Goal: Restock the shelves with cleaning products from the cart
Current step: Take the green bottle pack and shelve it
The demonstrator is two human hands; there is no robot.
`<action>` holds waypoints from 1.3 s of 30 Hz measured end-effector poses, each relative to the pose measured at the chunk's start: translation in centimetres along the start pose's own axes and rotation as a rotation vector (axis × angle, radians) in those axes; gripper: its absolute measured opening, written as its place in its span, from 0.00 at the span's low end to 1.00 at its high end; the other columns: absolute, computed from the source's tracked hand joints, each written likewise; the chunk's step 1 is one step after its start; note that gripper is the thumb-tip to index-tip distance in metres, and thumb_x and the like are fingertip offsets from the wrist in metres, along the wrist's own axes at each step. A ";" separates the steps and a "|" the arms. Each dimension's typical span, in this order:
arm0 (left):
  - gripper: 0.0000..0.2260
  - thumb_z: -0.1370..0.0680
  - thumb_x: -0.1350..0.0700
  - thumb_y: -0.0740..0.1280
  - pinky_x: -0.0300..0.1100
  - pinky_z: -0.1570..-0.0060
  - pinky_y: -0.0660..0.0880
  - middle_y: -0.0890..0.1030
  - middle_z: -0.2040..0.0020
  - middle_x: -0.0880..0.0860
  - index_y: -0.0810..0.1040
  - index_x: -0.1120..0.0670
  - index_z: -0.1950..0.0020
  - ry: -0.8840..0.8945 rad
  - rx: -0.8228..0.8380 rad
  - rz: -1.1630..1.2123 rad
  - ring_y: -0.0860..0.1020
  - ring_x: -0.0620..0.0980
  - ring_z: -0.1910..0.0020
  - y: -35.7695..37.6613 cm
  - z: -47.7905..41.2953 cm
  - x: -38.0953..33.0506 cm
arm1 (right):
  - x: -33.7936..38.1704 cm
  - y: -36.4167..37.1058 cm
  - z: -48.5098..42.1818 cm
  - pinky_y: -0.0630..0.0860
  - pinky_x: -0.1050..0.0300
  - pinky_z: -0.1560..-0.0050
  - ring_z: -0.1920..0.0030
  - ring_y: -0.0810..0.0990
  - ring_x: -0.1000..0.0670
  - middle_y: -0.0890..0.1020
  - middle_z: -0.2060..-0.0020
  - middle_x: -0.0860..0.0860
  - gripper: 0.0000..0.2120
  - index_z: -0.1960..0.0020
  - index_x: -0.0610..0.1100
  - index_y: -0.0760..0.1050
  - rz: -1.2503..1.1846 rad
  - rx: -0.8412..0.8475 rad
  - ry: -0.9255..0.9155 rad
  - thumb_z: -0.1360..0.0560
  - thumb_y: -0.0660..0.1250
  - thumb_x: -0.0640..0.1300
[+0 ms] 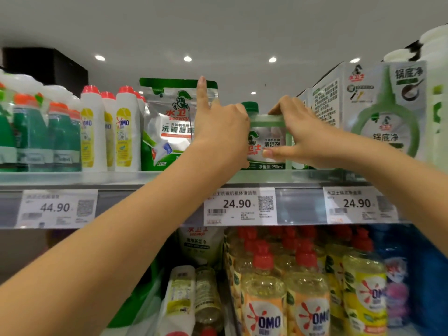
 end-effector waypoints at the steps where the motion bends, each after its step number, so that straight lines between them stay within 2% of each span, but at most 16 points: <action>1: 0.25 0.22 0.43 0.64 0.64 0.32 0.32 0.77 0.39 0.56 0.68 0.59 0.34 -0.001 0.019 0.012 0.63 0.61 0.27 -0.3 0.3 0.2 | 0.0 -0.1 0.1 0.67 0.53 0.40 0.40 0.66 0.49 0.66 0.41 0.49 0.25 0.39 0.47 0.61 0.007 0.005 0.008 0.28 0.71 0.53; 3: 0.26 0.21 0.41 0.62 0.63 0.33 0.29 0.69 0.28 0.59 0.66 0.57 0.30 -0.002 -0.012 0.095 0.53 0.60 0.23 -1.3 1.1 0.4 | 0.1 -0.7 0.8 0.65 0.53 0.33 0.35 0.65 0.49 0.67 0.35 0.49 0.30 0.31 0.45 0.62 -0.015 -0.062 0.011 0.27 0.70 0.53; 5: 0.28 0.22 0.41 0.62 0.60 0.30 0.32 0.63 0.25 0.56 0.62 0.53 0.27 0.001 -0.149 0.303 0.52 0.56 0.23 -3.1 3.3 0.6 | 0.6 -2.6 2.6 0.66 0.56 0.32 0.34 0.68 0.52 0.70 0.34 0.49 0.28 0.30 0.44 0.65 -0.179 -0.283 -0.027 0.26 0.69 0.51; 6: 0.27 0.23 0.42 0.64 0.58 0.27 0.37 0.67 0.26 0.53 0.64 0.51 0.28 0.022 -0.269 0.439 0.57 0.54 0.24 -4.2 5.1 0.7 | 0.9 -3.7 4.1 0.69 0.60 0.34 0.36 0.71 0.54 0.73 0.36 0.50 0.25 0.32 0.45 0.68 -0.306 -0.400 -0.062 0.25 0.70 0.49; 7: 0.24 0.24 0.42 0.65 0.56 0.25 0.46 0.73 0.31 0.50 0.67 0.49 0.30 0.050 -0.399 0.578 0.65 0.52 0.27 -5.2 7.2 1.0 | 1.2 -4.4 5.9 0.72 0.63 0.38 0.39 0.74 0.56 0.76 0.40 0.52 0.21 0.35 0.47 0.71 -0.447 -0.484 -0.108 0.25 0.70 0.49; 8: 0.21 0.25 0.42 0.67 0.53 0.27 0.57 0.77 0.37 0.45 0.71 0.47 0.35 0.066 -0.470 0.722 0.72 0.48 0.33 -5.7 9.2 1.3 | 1.7 -4.8 7.8 0.74 0.66 0.41 0.41 0.76 0.57 0.78 0.43 0.55 0.17 0.38 0.51 0.73 -0.581 -0.523 -0.166 0.26 0.70 0.50; 9: 0.17 0.26 0.42 0.68 0.48 0.32 0.66 0.79 0.42 0.41 0.73 0.43 0.39 0.058 -0.461 0.878 0.76 0.43 0.39 -5.5 11.0 1.8 | 2.3 -4.5 9.8 0.75 0.67 0.44 0.42 0.78 0.56 0.80 0.46 0.56 0.15 0.41 0.53 0.75 -0.688 -0.524 -0.223 0.27 0.70 0.51; 11: 0.15 0.29 0.44 0.71 0.45 0.38 0.73 0.80 0.44 0.40 0.75 0.41 0.43 -0.067 -0.319 1.145 0.77 0.40 0.42 -3.4 14.4 2.7 | 3.6 -2.4 13.3 0.76 0.68 0.47 0.46 0.81 0.54 0.83 0.50 0.54 0.13 0.44 0.56 0.77 -0.842 -0.466 -0.280 0.28 0.70 0.51; 13: 0.14 0.29 0.48 0.73 0.46 0.42 0.75 0.81 0.45 0.43 0.77 0.46 0.44 -0.227 -0.220 1.253 0.79 0.44 0.44 -1.1 18.4 3.3 | 4.9 0.3 15.7 0.77 0.68 0.49 0.49 0.82 0.53 0.83 0.51 0.51 0.13 0.45 0.55 0.80 -1.019 -0.362 -0.261 0.30 0.71 0.52; 17: 0.10 0.31 0.50 0.71 0.38 0.53 0.76 0.84 0.53 0.46 0.80 0.50 0.51 -0.511 -0.110 1.305 0.82 0.44 0.55 0.3 27.1 3.5 | 8.0 5.6 17.9 0.77 0.68 0.51 0.52 0.83 0.52 0.84 0.54 0.49 0.12 0.48 0.53 0.81 -1.249 -0.159 -0.191 0.31 0.73 0.51; 20: 0.10 0.30 0.50 0.71 0.32 0.55 0.75 0.84 0.54 0.45 0.80 0.51 0.51 -0.671 -0.044 1.251 0.82 0.42 0.55 -0.1 32.7 4.8 | 12.0 9.1 19.1 0.77 0.68 0.53 0.53 0.82 0.54 0.84 0.55 0.50 0.12 0.49 0.54 0.81 -1.328 0.014 -0.187 0.32 0.74 0.49; 24: 0.10 0.30 0.53 0.71 0.31 0.55 0.77 0.85 0.53 0.47 0.81 0.51 0.50 -0.893 -0.066 1.223 0.83 0.44 0.53 -2.0 40.2 7.5 | 17.9 13.2 21.8 0.79 0.62 0.52 0.52 0.82 0.52 0.83 0.54 0.51 0.18 0.48 0.53 0.80 -1.453 0.263 -0.177 0.36 0.78 0.50; 26: 0.10 0.31 0.52 0.72 0.30 0.57 0.76 0.85 0.53 0.46 0.81 0.48 0.50 -1.005 -0.077 1.191 0.83 0.43 0.53 -3.2 44.3 8.9 | 21.1 14.4 23.2 0.79 0.62 0.52 0.52 0.82 0.52 0.83 0.55 0.51 0.16 0.48 0.54 0.81 -1.531 0.350 -0.166 0.36 0.73 0.50; 31: 0.09 0.32 0.51 0.72 0.28 0.60 0.75 0.85 0.53 0.48 0.82 0.47 0.52 -1.285 -0.129 1.064 0.83 0.43 0.54 -6.7 54.7 13.9 | 30.7 16.1 26.4 0.78 0.64 0.54 0.54 0.82 0.50 0.83 0.56 0.48 0.17 0.49 0.54 0.81 -1.642 0.540 -0.172 0.39 0.72 0.51; 37: 0.11 0.33 0.52 0.72 0.28 0.61 0.75 0.85 0.55 0.48 0.82 0.50 0.52 -1.473 -0.222 0.876 0.83 0.42 0.56 -12.7 66.0 22.3 | 47.6 16.8 30.2 0.77 0.65 0.57 0.56 0.81 0.49 0.83 0.57 0.48 0.16 0.53 0.49 0.83 -1.746 0.759 -0.247 0.40 0.73 0.47; 39: 0.10 0.32 0.55 0.73 0.29 0.60 0.75 0.85 0.56 0.48 0.82 0.51 0.52 -1.532 -0.250 0.818 0.83 0.42 0.57 -14.6 70.1 24.8 | 53.7 16.9 31.7 0.77 0.65 0.56 0.55 0.81 0.50 0.83 0.57 0.48 0.15 0.53 0.48 0.82 -1.772 0.839 -0.301 0.40 0.73 0.46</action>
Point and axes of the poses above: each hand's wrist, its own z-axis away from the middle knuckle, its own y-axis out of the palm, x = y × z, the point moved 4 cm from there along -z, towards the middle knuckle
